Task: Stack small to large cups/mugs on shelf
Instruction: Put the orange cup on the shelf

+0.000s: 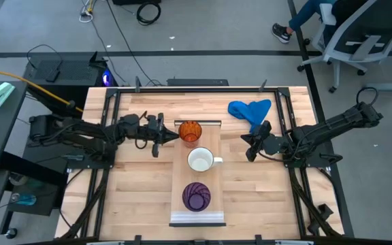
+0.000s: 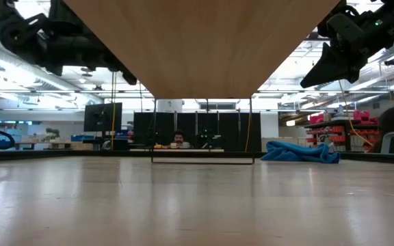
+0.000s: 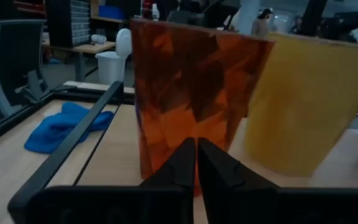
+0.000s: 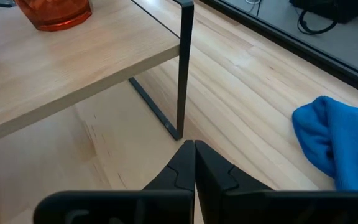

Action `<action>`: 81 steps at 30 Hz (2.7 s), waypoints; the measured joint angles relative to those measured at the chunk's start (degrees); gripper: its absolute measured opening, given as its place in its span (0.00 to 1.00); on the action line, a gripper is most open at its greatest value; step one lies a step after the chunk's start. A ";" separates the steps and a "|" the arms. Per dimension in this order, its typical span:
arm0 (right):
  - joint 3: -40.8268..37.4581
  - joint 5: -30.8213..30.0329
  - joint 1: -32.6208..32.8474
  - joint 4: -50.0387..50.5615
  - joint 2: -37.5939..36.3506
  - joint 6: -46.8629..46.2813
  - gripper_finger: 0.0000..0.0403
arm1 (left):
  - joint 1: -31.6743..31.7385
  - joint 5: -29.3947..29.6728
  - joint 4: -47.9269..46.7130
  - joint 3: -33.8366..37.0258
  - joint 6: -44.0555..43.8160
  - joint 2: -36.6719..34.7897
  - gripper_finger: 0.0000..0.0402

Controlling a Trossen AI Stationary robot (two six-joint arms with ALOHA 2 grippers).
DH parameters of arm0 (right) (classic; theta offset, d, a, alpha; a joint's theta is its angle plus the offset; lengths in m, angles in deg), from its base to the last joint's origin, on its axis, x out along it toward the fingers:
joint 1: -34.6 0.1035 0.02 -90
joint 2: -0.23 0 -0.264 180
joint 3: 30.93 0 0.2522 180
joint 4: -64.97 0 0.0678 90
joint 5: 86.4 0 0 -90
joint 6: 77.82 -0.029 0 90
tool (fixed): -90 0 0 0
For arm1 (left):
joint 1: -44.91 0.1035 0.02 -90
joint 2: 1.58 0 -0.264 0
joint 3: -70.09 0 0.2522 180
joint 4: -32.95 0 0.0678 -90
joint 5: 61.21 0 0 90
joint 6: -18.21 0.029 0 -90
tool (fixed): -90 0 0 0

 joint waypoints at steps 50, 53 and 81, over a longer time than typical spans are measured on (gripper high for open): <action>0.00 0.44 0.09 0.24 0.02 0.04 0.02 | 0.07 -3.35 0.27 -7.16 -0.16 11.01 0.07; 0.00 0.44 0.09 0.23 0.02 0.04 0.02 | 0.07 -3.39 0.27 -7.15 -0.22 11.04 0.07; 0.00 0.44 0.09 0.26 0.02 -0.35 0.02 | 0.23 -4.72 0.46 -7.13 -0.27 11.06 0.02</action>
